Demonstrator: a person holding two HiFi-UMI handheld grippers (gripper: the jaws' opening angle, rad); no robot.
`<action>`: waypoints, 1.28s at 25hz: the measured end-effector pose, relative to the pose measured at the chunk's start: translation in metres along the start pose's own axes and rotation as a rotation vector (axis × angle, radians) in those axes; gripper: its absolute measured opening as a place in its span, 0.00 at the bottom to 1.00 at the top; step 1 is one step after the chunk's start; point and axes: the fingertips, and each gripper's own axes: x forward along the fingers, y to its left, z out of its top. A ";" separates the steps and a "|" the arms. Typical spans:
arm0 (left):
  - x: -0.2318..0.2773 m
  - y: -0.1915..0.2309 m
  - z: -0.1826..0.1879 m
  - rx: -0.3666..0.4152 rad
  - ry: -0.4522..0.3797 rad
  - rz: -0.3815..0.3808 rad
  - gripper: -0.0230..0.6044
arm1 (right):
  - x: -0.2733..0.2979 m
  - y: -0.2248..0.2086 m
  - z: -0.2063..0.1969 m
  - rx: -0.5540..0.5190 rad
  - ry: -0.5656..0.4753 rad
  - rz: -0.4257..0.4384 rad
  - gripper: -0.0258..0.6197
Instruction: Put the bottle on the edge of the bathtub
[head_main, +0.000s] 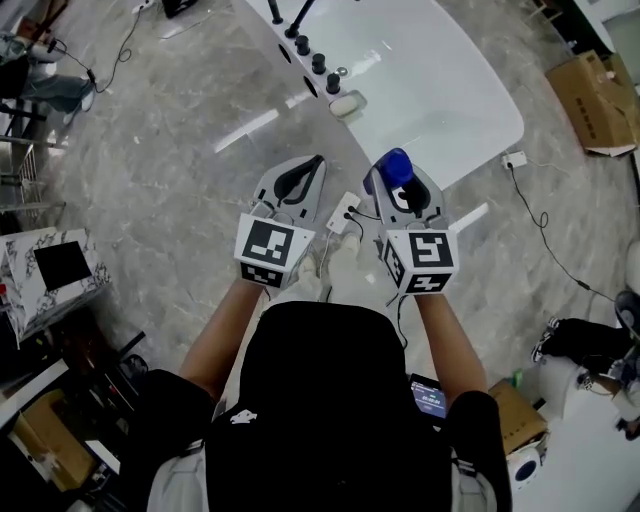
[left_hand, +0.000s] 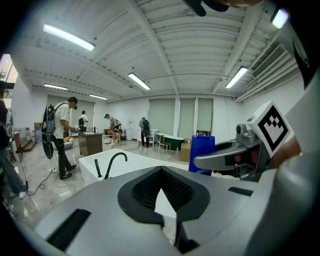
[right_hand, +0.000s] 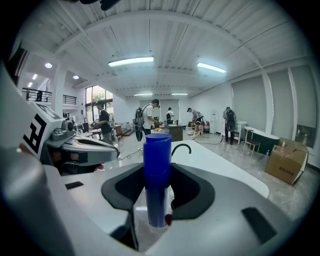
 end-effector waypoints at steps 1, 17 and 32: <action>0.008 0.002 -0.007 -0.008 0.013 0.004 0.05 | 0.007 -0.004 -0.005 -0.003 0.012 0.007 0.29; 0.093 0.023 -0.105 -0.143 0.153 0.086 0.05 | 0.086 -0.059 -0.104 0.005 0.196 0.104 0.29; 0.154 0.026 -0.196 -0.216 0.241 0.105 0.05 | 0.155 -0.088 -0.205 0.050 0.333 0.155 0.29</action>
